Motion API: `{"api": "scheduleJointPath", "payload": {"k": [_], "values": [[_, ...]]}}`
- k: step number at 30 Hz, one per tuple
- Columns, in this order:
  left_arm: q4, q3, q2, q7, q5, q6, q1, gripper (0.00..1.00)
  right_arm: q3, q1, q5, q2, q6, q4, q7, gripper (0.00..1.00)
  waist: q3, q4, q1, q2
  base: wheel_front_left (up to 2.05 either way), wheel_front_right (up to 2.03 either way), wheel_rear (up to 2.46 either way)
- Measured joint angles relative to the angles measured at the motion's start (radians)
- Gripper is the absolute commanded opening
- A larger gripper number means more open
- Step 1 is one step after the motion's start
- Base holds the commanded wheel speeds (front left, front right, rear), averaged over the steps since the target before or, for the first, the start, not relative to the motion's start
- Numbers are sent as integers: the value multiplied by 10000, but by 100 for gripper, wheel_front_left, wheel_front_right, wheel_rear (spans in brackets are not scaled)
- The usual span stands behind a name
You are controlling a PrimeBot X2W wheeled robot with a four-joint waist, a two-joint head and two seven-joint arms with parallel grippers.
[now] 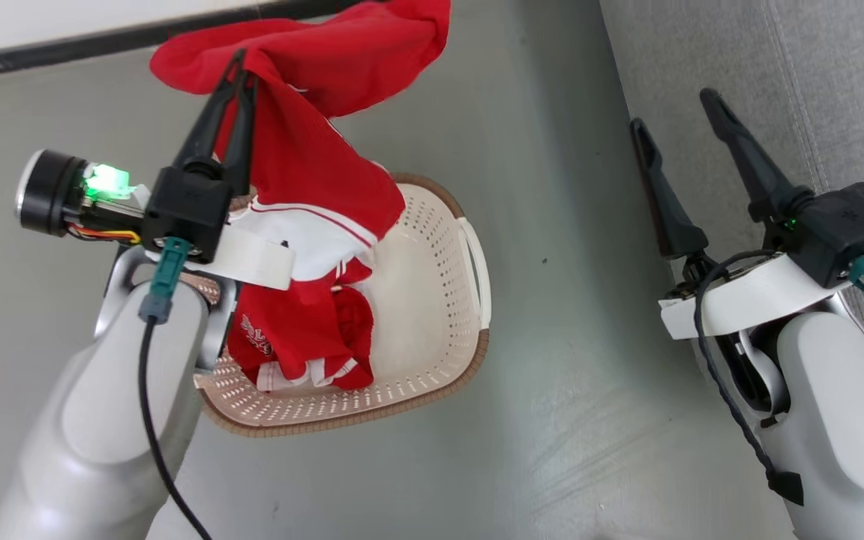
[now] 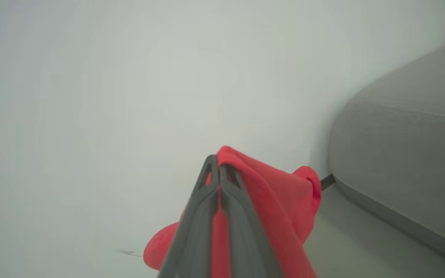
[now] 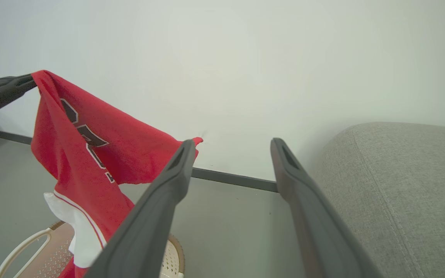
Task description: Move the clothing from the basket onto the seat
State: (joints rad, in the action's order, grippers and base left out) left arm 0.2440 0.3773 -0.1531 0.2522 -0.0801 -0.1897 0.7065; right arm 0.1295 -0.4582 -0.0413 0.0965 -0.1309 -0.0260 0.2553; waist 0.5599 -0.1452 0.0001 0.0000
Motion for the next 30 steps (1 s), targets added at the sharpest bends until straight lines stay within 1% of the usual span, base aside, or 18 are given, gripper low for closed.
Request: {"api": "scheduleJointPath", "payload": {"k": [7,10,15,19,24,30], "values": [[-744,-474,-372,2,-255,90,-260,0,685,0,23,408,2,-282,0,100,-857,396,0,0,0,0,0],[-918,-587,-525,2,-435,222,-271,0,1018,-1,23,564,0,-431,0,100,-1192,538,0,0,0,0,0],[-1018,-548,-721,2,-435,518,-430,0,1676,3,-21,867,0,-625,0,100,-1762,766,0,0,0,0,0],[-1126,-460,-765,2,-516,723,-438,0,2274,11,-136,1143,0,-846,0,100,-2215,932,0,0,0,0,0],[-1202,-284,-752,2,-522,970,-417,0,3273,30,-403,1499,0,-1193,0,100,-2764,1131,0,0,0,0,0],[-1315,84,-543,0,-602,1285,-313,0,4671,21,-859,1839,0,-1588,-2,100,-3374,1362,0,0,0,0,0]]}}
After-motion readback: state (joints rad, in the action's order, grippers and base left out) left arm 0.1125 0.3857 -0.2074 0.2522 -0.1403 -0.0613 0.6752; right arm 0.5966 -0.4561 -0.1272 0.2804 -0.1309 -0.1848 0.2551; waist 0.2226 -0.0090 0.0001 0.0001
